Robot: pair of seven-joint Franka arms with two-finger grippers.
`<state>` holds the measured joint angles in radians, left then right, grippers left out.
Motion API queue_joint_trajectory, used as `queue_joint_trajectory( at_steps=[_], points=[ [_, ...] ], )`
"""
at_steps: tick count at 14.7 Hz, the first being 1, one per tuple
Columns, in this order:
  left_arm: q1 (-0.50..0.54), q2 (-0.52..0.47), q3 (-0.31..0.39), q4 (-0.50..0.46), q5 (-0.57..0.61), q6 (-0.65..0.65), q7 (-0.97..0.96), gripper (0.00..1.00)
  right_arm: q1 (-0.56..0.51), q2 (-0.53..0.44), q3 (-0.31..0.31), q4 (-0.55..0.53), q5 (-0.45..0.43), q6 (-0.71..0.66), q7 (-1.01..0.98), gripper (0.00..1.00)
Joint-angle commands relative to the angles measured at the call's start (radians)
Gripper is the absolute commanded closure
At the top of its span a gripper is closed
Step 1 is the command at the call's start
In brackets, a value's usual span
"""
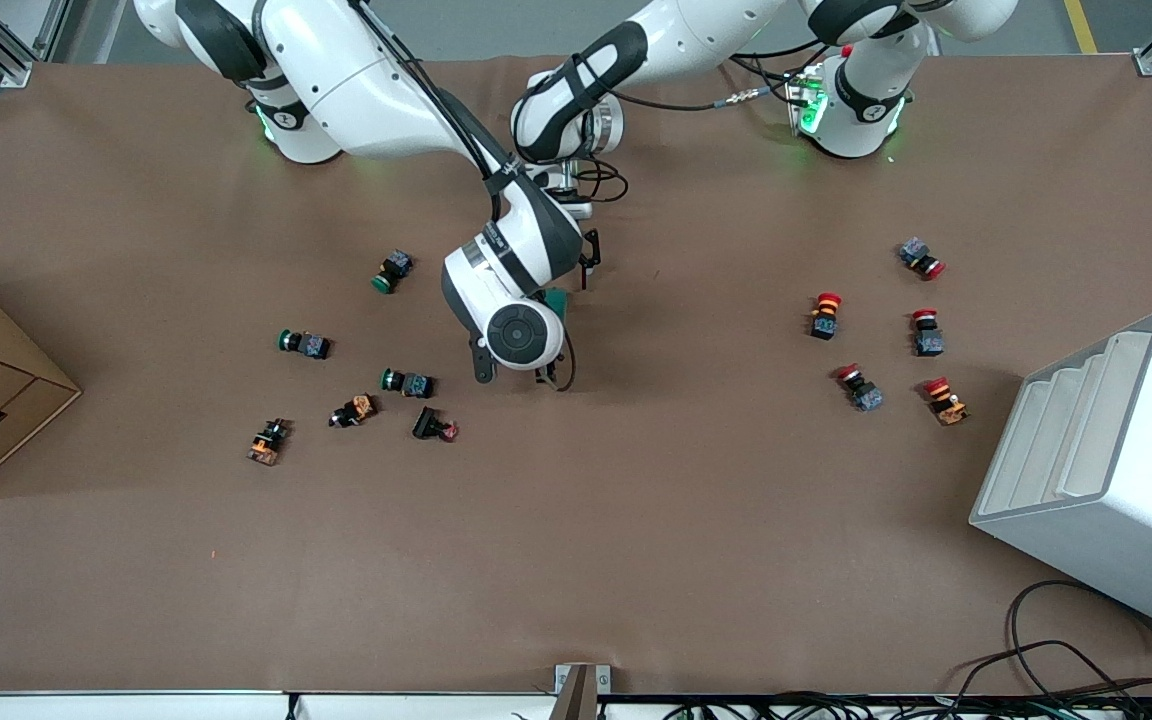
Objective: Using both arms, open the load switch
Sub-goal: 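Lower the left gripper over the white handle of the green switch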
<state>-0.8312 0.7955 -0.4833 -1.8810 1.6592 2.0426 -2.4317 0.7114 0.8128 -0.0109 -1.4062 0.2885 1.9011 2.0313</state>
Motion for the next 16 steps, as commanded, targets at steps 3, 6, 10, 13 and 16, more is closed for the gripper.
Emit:
queue_joint_trajectory(
  at_steps=[3,6,10,13,16],
  points=[
    [-0.031,0.019,0.026,0.023,0.046,-0.035,-0.010,0.04,-0.003,-0.001,0.017,0.036,0.018,-0.114,0.006,0.00],
    [-0.042,0.028,0.028,0.028,0.050,-0.048,-0.013,0.03,-0.013,-0.001,0.032,0.075,0.017,-0.161,0.004,0.00],
    [-0.057,0.062,0.028,0.069,0.050,-0.087,-0.044,0.01,-0.020,-0.003,0.035,0.110,0.018,-0.212,-0.008,0.00],
    [-0.065,0.083,0.028,0.089,0.051,-0.102,-0.046,0.01,-0.021,-0.003,0.042,0.119,0.018,-0.250,-0.009,0.00],
    [-0.065,0.090,0.028,0.091,0.051,-0.114,-0.036,0.01,-0.020,-0.003,0.042,0.119,0.024,-0.302,-0.028,0.00]
  ],
)
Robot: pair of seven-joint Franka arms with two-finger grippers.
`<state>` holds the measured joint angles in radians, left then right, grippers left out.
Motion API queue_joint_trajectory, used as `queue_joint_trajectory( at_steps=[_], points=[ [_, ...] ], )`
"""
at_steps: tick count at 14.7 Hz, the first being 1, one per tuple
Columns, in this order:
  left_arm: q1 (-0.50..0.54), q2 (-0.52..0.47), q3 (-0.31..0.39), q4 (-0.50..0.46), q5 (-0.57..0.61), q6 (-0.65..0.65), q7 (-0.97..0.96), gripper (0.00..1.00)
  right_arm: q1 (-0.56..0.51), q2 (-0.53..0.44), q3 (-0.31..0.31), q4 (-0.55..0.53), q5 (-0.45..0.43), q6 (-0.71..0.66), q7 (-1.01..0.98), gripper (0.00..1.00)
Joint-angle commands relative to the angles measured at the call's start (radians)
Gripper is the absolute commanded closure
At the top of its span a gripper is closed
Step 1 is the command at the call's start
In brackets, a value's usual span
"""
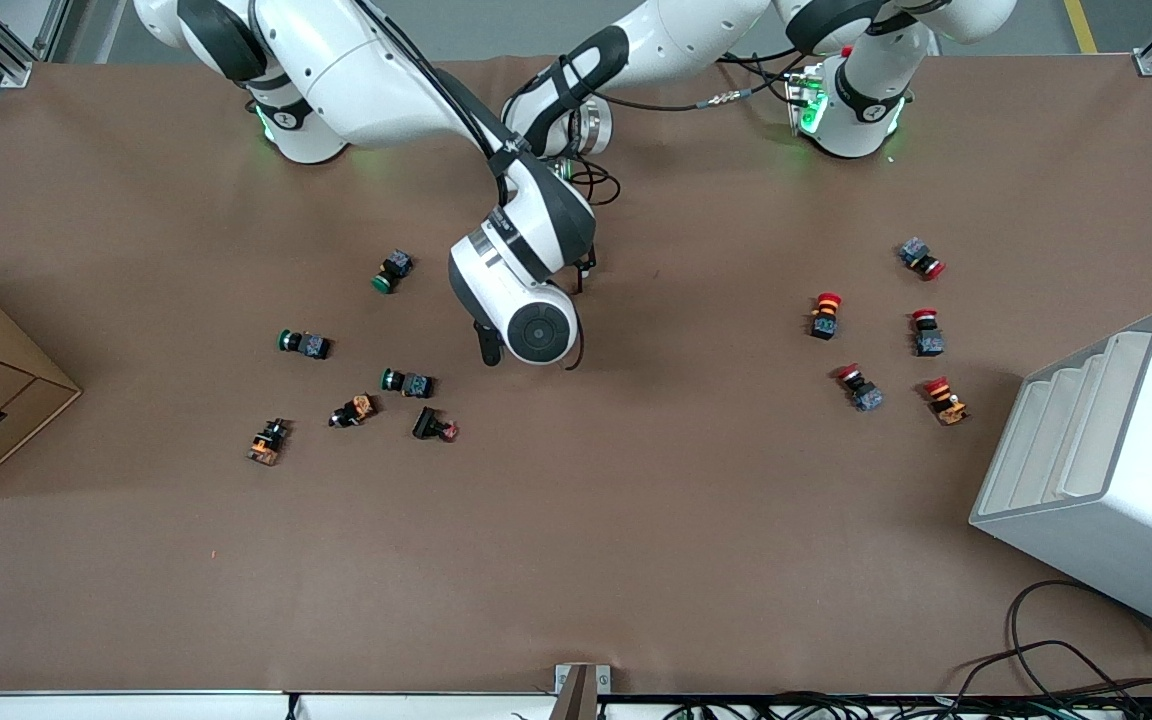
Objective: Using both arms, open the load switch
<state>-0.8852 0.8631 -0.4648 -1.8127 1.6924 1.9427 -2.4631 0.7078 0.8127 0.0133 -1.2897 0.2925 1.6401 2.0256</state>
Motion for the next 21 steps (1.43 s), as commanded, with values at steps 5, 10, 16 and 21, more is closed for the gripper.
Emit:
queue_joint_trajectory(
  at_steps=[5,10,16,21],
  points=[
    [-0.011,0.019,0.009,0.021,0.016,-0.016,-0.002,0.01,-0.008,-0.003,0.017,-0.002,0.056,-0.072,-0.044,0.00],
    [-0.009,0.019,0.009,0.021,0.016,-0.016,0.003,0.00,0.009,0.003,0.016,-0.017,0.053,-0.068,-0.047,0.00],
    [-0.009,0.017,0.009,0.021,0.016,-0.016,0.003,0.00,0.019,0.023,0.014,-0.042,0.045,-0.052,-0.068,0.00],
    [-0.009,0.016,0.009,0.021,0.016,-0.016,0.003,0.00,0.036,0.051,0.013,-0.049,0.037,-0.014,-0.068,0.00]
  ],
)
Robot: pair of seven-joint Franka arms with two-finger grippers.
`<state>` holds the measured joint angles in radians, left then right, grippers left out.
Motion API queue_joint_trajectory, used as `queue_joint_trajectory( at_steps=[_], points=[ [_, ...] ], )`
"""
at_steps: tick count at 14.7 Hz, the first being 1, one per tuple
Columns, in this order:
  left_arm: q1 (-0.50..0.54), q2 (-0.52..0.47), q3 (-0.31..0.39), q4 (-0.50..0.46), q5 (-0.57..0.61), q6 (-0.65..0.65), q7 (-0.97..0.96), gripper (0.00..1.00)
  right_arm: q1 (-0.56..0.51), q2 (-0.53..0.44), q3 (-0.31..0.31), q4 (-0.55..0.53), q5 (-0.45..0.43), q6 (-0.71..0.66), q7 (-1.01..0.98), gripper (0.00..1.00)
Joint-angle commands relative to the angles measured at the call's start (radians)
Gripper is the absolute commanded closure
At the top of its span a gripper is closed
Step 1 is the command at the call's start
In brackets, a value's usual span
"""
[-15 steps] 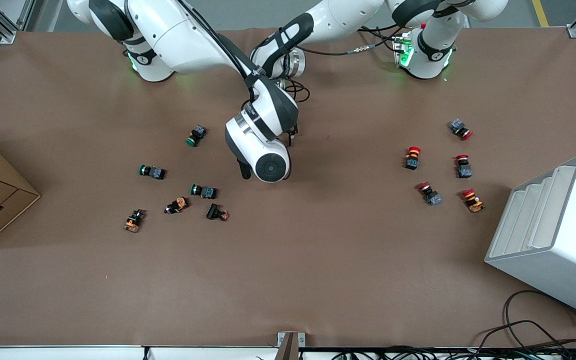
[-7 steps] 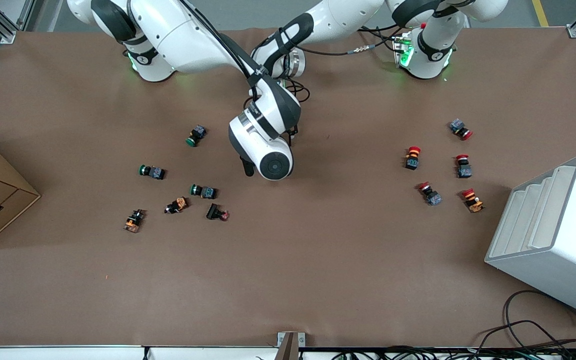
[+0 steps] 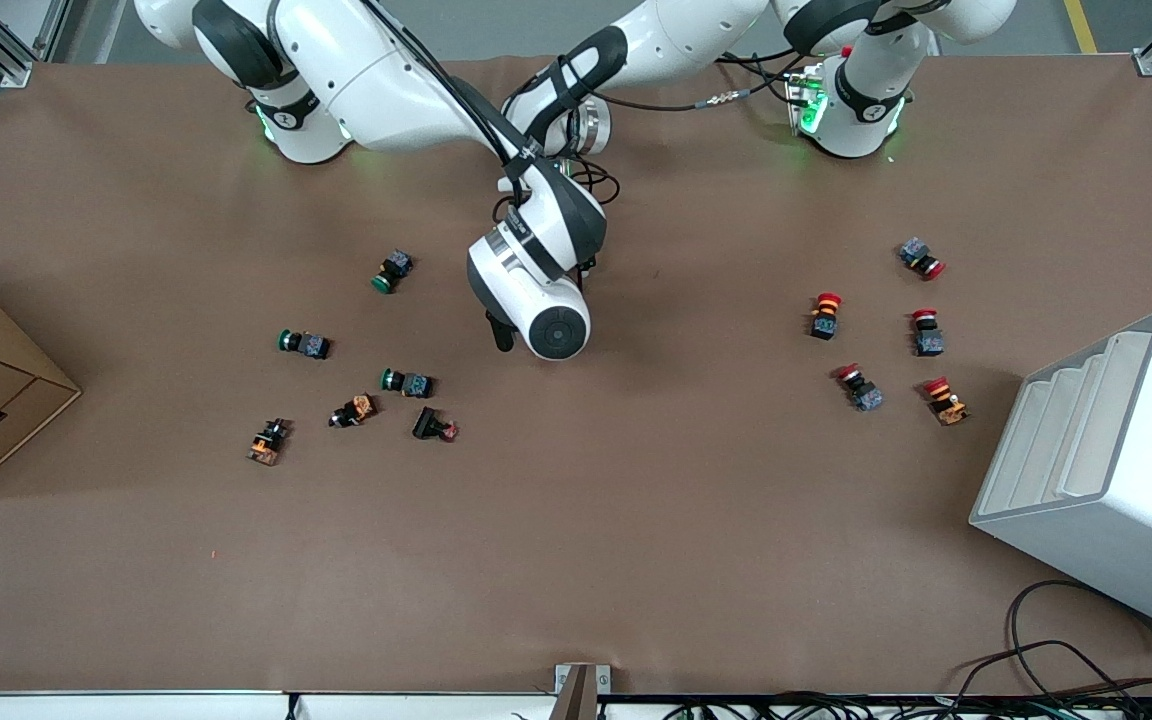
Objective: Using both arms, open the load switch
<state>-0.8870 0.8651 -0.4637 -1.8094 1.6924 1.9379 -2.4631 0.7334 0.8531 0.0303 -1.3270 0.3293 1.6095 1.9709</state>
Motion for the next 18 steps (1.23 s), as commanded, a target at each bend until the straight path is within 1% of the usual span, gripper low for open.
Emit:
queue_joint_trajectory(
  at_steps=[1,3,6,7,10,11,13,15,16,18],
  points=[
    [-0.007,0.014,0.008,0.018,0.016,-0.011,0.003,0.00,0.012,0.011,-0.004,-0.012,0.001,0.016,-0.015,0.00],
    [-0.007,0.014,0.008,0.018,0.016,-0.011,0.003,0.00,0.001,0.004,-0.006,-0.005,0.001,0.007,-0.026,0.00],
    [-0.007,0.014,0.008,0.019,0.016,-0.011,0.003,0.00,-0.028,-0.040,-0.018,0.005,-0.007,-0.002,-0.108,0.00],
    [-0.007,0.014,0.008,0.018,0.016,-0.011,0.003,0.00,-0.054,-0.046,-0.024,0.015,-0.016,-0.023,-0.134,0.00],
    [-0.007,0.014,0.008,0.018,0.016,-0.011,0.003,0.00,-0.136,-0.077,-0.027,0.055,-0.039,-0.147,-0.286,0.00],
    [-0.007,0.012,0.008,0.018,0.016,-0.011,0.003,0.00,-0.164,-0.097,-0.027,0.061,-0.077,-0.170,-0.363,0.00],
    [-0.007,0.012,0.008,0.018,0.015,-0.011,0.003,0.00,-0.212,-0.167,-0.023,0.049,-0.165,-0.178,-0.511,0.00],
    [-0.007,0.011,0.008,0.019,0.016,-0.011,0.003,0.00,-0.256,-0.210,-0.024,0.046,-0.220,-0.209,-0.668,0.00],
    [-0.007,0.011,0.008,0.019,0.015,-0.011,0.004,0.00,-0.288,-0.232,-0.024,0.045,-0.242,-0.211,-0.752,0.00],
    [-0.006,0.002,0.007,0.021,0.015,-0.011,0.006,0.00,-0.350,-0.278,-0.024,0.045,-0.256,-0.212,-0.884,0.00]
  ],
)
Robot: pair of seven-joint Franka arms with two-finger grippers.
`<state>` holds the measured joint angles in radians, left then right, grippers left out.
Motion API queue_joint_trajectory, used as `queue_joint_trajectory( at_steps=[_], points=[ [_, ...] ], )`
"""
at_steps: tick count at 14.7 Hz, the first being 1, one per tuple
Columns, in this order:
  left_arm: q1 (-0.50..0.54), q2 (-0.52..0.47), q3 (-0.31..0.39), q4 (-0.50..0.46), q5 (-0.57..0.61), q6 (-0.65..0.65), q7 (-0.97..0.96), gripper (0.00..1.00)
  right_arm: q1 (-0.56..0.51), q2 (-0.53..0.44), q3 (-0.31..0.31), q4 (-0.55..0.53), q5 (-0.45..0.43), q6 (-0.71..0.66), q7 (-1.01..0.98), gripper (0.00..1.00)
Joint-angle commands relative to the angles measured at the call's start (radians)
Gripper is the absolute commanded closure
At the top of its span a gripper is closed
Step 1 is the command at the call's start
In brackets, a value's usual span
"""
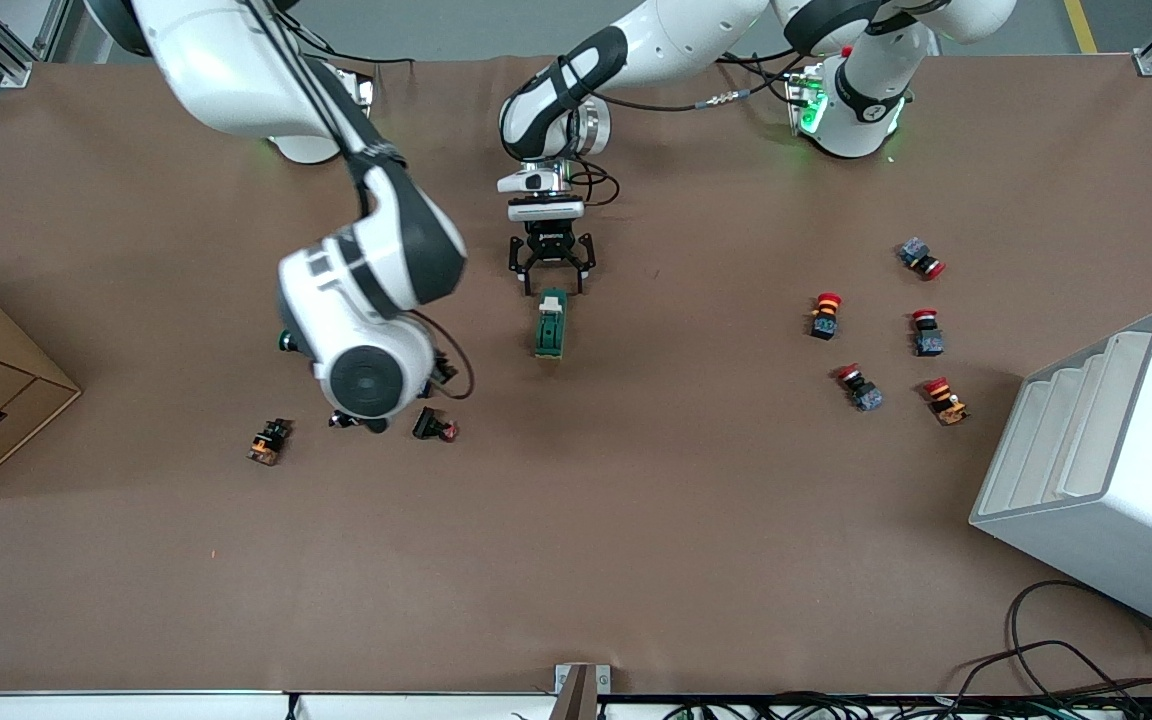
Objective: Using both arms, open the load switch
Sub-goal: 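Lift the left gripper off the switch while the right gripper withdraws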
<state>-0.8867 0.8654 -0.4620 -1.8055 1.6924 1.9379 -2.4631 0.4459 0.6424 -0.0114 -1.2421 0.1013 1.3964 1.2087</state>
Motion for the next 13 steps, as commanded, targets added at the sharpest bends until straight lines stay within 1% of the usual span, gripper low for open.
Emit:
queue_joint_trajectory(
  at_steps=[1,5,8,10,13],
  points=[
    [-0.006,-0.003,0.005,0.017,0.010,-0.011,0.012,0.00,-0.100,-0.091,0.018,-0.042,-0.031,0.001,-0.218,0.00],
    [0.003,-0.013,-0.001,0.049,-0.017,-0.011,0.049,0.00,-0.223,-0.181,0.018,-0.060,-0.098,0.000,-0.648,0.00],
    [0.003,-0.019,-0.004,0.126,-0.127,-0.011,0.159,0.00,-0.324,-0.214,0.018,-0.056,-0.135,0.015,-0.968,0.00],
    [0.003,-0.037,-0.004,0.175,-0.210,-0.011,0.232,0.00,-0.380,-0.234,0.019,-0.057,-0.141,0.023,-1.093,0.00],
    [0.008,-0.071,-0.004,0.251,-0.342,-0.011,0.355,0.00,-0.438,-0.257,0.019,-0.062,-0.141,0.016,-1.191,0.00]
  ],
)
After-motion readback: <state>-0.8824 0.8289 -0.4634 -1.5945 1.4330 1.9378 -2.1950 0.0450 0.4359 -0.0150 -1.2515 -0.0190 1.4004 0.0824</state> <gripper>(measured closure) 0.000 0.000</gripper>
